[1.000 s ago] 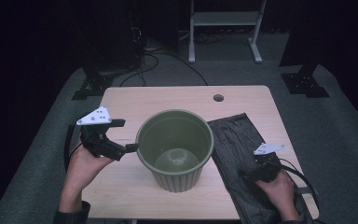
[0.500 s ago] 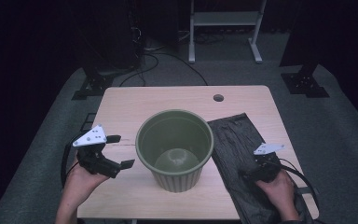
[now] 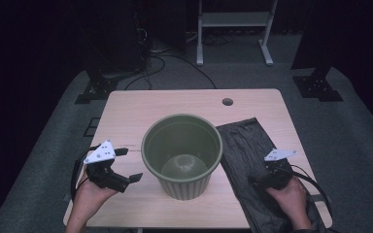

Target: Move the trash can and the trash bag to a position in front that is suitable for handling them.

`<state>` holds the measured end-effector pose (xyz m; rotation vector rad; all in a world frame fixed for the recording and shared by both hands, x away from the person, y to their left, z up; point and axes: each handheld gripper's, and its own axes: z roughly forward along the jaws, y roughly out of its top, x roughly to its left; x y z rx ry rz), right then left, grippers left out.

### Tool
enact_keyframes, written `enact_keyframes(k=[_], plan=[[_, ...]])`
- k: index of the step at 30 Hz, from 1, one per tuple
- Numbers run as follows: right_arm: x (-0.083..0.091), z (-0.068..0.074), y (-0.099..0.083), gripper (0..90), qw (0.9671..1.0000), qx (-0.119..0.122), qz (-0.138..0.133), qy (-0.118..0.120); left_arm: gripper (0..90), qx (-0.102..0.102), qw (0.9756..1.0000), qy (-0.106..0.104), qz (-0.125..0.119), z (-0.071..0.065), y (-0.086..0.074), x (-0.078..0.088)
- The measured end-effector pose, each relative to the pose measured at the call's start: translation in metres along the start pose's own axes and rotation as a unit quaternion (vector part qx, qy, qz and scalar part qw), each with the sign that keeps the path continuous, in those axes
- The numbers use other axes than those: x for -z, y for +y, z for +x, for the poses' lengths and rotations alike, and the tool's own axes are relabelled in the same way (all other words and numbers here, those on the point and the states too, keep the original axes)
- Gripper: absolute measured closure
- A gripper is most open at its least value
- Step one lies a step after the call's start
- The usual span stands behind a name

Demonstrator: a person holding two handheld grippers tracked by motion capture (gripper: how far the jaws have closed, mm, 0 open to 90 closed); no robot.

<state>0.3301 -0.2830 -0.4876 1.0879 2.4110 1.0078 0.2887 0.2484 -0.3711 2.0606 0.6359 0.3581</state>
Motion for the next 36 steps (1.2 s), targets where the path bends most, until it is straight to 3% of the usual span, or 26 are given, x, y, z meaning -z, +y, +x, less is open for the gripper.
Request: enact_keyframes(k=[8, 21, 31, 36], plan=[[0.0, 0.0, 0.0, 0.0, 1.0, 0.001, 0.0, 0.0, 0.0, 0.004, 1.0, 0.003, 0.004, 0.005, -0.015, -0.011], [0.0, 0.0, 0.0, 0.0, 1.0, 0.001, 0.0, 0.002, 0.0, 0.01, 0.9994, 0.019, 0.027, 0.01, -0.04, -0.033], [0.0, 0.0, 0.0, 0.0, 1.0, 0.002, 0.0, 0.002, 0.0, 0.002, 0.9983, 0.025, 0.053, 0.014, -0.057, -0.052], [0.0, 0.0, 0.0, 0.0, 1.0, 0.002, 0.0, 0.003, 0.0, 0.009, 0.9978, 0.026, 0.06, 0.016, -0.064, -0.058]])
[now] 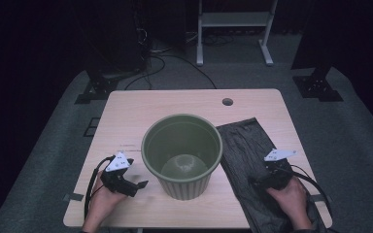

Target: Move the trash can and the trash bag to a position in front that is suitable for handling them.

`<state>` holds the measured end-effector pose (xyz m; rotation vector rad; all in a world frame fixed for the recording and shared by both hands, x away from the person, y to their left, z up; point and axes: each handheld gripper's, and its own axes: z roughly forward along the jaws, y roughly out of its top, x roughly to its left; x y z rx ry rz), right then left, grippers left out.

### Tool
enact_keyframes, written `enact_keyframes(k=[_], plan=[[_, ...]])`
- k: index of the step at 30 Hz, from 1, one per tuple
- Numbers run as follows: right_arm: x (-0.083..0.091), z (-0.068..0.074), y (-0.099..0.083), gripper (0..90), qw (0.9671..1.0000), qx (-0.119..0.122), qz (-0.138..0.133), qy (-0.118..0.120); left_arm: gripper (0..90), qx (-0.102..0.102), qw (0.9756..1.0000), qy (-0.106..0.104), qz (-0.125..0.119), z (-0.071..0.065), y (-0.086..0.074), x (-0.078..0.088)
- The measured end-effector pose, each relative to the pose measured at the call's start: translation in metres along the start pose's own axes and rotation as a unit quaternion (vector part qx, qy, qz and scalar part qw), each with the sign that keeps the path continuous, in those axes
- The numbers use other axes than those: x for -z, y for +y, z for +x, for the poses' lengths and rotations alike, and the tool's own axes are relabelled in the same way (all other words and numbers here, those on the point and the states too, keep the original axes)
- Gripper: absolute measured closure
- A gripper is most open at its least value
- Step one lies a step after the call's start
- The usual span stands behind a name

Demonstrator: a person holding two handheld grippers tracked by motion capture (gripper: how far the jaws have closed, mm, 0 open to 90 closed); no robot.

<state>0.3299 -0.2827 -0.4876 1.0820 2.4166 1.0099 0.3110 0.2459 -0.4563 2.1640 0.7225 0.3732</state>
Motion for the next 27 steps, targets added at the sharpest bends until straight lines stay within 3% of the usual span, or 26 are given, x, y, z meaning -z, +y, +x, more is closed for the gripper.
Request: enact_keyframes(k=[19, 27], plan=[[0.0, 0.0, 0.0, 0.0, 1.0, 0.0, 0.0, 0.0, 0.0, 0.004, 0.9983, 0.013, 0.056, 0.007, -0.017, -0.016], [0.003, 0.001, 0.001, 0.0, 0.9999, 0.004, 0.001, -0.013, 0.0, 0.012, 0.9987, 0.006, 0.048, 0.008, -0.02, -0.018]])
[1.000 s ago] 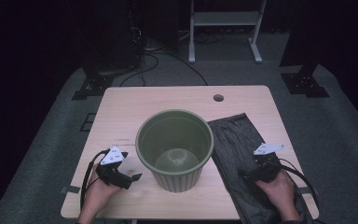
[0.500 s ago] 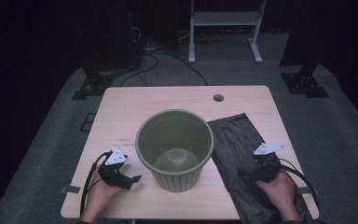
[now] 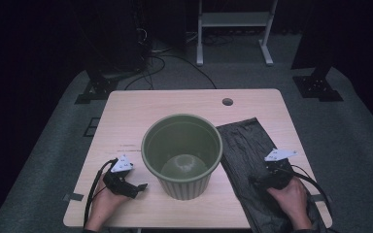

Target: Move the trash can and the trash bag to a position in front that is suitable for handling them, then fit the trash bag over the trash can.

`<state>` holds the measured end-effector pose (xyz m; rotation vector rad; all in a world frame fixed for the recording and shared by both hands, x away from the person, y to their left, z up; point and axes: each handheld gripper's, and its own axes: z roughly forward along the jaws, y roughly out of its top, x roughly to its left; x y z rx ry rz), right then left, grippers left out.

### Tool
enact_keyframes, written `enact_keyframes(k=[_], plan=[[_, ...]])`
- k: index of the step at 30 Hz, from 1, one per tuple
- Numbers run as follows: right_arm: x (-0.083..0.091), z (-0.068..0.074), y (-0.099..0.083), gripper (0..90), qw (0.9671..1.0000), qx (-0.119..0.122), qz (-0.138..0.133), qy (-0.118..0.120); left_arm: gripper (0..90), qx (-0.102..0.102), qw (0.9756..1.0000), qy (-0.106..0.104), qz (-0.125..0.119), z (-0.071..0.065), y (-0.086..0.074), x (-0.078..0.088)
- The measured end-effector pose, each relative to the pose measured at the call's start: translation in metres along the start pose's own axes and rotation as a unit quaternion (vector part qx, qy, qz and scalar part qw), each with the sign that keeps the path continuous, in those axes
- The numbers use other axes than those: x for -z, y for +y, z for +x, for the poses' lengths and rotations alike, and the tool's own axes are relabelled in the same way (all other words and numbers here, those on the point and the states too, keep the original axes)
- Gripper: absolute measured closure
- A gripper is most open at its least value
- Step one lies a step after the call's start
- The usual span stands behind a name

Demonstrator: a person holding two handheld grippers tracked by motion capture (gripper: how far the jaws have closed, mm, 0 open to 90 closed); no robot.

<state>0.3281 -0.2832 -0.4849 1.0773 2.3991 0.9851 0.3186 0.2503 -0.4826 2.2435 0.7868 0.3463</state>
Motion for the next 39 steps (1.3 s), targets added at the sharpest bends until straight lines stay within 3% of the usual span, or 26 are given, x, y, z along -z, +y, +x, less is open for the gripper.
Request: enact_keyframes(k=[12, 26, 30, 39], plan=[[0.024, -0.015, 0.0, 0.0, 0.9992, -0.019, -0.014, -0.033, 0.0, 0.0, 1.0, -0.001, 0.0, 0.0, 0.0, 0.0], [0.026, -0.044, -0.027, 0.0, 0.9949, -0.083, 0.015, -0.055, 0.0, 0.0, 1.0, -0.001, 0.001, 0.0, 0.0, 0.0], [0.025, -0.043, -0.025, 0.0, 0.9955, -0.081, 0.014, -0.048, 0.0, 0.0, 1.0, 0.0, 0.001, 0.0, 0.0, 0.0], [0.012, -0.024, -0.013, 0.0, 0.9984, -0.051, 0.012, -0.019, 0.0, 0.0, 1.0, -0.001, 0.001, 0.0, 0.0, 0.0]])
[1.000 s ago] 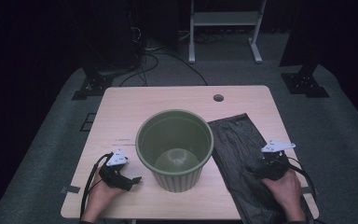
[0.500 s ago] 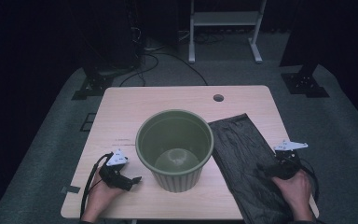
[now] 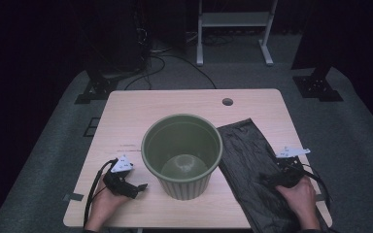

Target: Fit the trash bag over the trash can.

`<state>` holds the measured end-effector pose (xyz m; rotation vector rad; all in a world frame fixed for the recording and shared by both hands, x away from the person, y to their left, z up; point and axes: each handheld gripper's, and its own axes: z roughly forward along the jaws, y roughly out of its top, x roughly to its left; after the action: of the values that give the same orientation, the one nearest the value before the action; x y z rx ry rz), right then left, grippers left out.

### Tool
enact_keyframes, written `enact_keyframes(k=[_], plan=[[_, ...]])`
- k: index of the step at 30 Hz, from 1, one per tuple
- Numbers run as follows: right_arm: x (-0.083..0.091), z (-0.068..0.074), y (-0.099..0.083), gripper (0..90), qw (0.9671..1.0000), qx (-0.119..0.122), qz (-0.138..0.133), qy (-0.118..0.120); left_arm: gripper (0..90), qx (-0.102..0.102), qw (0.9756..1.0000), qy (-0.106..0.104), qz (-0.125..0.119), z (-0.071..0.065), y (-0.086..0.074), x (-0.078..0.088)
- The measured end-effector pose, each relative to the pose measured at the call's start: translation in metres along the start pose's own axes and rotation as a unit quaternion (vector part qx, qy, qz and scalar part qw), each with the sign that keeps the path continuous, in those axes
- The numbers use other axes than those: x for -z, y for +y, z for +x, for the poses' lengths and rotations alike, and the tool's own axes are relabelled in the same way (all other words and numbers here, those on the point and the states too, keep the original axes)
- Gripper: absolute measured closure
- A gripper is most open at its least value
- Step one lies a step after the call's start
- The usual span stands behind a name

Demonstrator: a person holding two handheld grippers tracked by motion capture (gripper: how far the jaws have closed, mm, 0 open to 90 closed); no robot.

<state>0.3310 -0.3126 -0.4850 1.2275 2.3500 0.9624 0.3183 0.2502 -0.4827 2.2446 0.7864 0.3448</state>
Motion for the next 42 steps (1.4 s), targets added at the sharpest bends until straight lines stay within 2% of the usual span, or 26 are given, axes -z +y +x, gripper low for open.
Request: enact_keyframes(k=[9, 26, 42], plan=[[-0.013, 0.02, 0.013, 0.0, 0.9993, 0.015, -0.006, 0.032, 0.0, 0.0, 1.0, 0.0, 0.0, 0.0, 0.0, 0.0], [-0.028, 0.047, 0.03, 0.0, 0.9966, 0.036, -0.007, 0.074, 0.0, 0.0, 1.0, 0.0, 0.0, 0.0, 0.0, 0.0], [-0.049, 0.08, 0.051, 0.0, 0.9906, 0.054, -0.013, 0.125, 0.0, 0.0, 1.0, 0.0, 0.0, 0.0, 0.0, 0.0]])
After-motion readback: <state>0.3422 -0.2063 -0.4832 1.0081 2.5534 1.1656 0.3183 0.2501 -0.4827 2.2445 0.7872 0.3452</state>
